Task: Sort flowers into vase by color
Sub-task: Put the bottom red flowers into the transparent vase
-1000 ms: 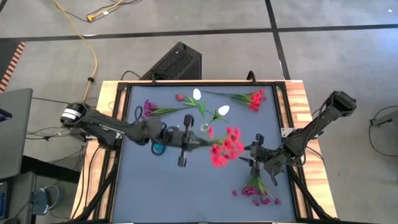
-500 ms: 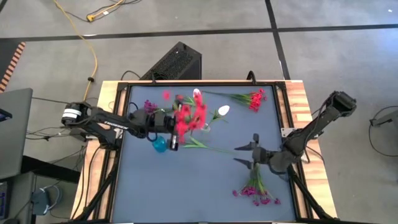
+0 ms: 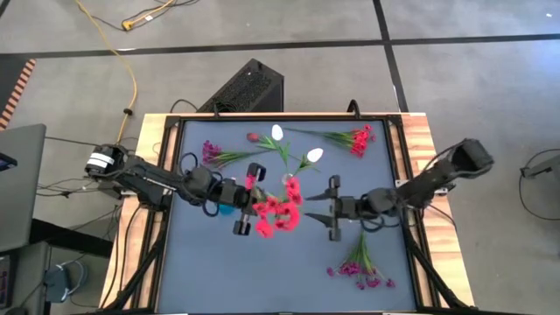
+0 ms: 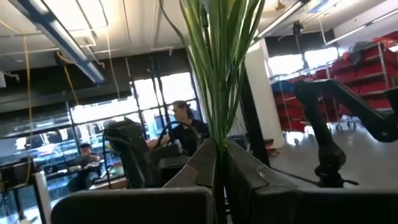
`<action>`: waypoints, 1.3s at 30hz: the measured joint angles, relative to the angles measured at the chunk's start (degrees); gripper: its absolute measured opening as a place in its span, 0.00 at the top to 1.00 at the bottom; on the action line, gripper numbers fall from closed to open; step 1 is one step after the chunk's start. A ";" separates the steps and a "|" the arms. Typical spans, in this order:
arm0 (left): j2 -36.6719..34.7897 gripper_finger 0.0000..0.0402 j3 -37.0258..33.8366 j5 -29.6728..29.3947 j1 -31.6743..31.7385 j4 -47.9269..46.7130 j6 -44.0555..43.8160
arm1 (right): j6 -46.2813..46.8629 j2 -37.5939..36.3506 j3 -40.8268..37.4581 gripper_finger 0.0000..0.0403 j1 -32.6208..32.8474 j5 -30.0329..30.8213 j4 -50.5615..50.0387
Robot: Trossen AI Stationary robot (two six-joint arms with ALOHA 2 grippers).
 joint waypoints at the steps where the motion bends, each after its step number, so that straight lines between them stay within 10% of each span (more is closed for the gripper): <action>1: 0.10 1.00 0.00 -0.03 -0.28 -0.01 -0.08 | -0.22 1.88 0.85 0.46 -0.46 -1.39 1.89; 29: 8.42 1.00 2.19 -2.00 -2.21 8.73 -3.09 | -0.39 15.16 18.63 0.46 -2.12 -4.29 -3.43; 39: 8.35 1.00 2.19 -2.21 -2.91 8.93 -2.96 | -3.19 18.39 20.57 0.70 -2.03 -3.76 -4.01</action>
